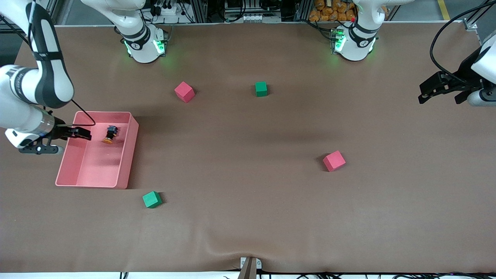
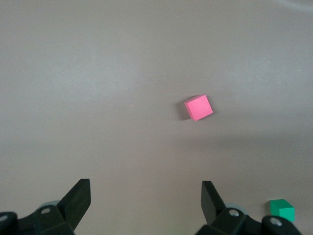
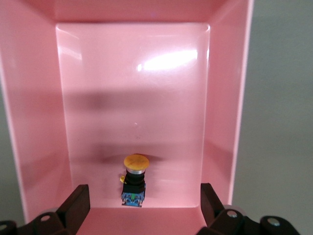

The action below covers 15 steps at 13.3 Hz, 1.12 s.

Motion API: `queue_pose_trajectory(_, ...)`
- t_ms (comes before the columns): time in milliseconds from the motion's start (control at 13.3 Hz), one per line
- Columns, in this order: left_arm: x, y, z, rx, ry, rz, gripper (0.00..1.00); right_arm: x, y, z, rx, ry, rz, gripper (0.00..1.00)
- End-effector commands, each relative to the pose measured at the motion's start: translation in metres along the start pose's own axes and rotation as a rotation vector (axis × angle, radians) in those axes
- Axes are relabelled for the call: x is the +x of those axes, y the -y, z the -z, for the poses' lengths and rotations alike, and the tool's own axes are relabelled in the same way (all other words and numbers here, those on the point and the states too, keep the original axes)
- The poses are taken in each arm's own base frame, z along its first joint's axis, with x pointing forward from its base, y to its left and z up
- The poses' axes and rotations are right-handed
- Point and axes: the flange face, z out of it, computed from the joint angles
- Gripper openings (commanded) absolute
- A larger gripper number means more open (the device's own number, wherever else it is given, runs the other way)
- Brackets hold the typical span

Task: Place and upright button with both arms
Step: 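Reach the right gripper down into the pink tray toward the button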

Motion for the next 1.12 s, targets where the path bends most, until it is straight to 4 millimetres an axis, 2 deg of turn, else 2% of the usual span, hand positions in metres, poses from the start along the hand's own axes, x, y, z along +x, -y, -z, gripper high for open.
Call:
queue_pose_trajectory(0,0.0,0.0,0.003,0.012,0.008,-0.002,1.0,-0.016,0.008,-0.047,-0.018,-0.019,0.026,1.0)
queue_pose_trajectory(150,0.0,-0.001,0.003,0.009,0.008,-0.003,1.0,-0.037,0.013,-0.077,-0.017,-0.033,0.027,1.0)
queue_pose_trajectory(375,-0.001,-0.002,0.004,0.007,0.007,-0.004,1.0,-0.056,0.018,-0.098,-0.005,0.007,0.027,1.0)
queue_pose_trajectory(599,0.0,-0.001,0.003,0.015,0.008,-0.008,1.0,-0.062,0.019,-0.105,0.004,0.024,0.017,1.0)
queue_pose_trajectory(1049,-0.001,0.0,0.003,0.014,0.011,-0.002,1.0,-0.061,0.024,-0.117,0.007,0.035,0.01,1.0)
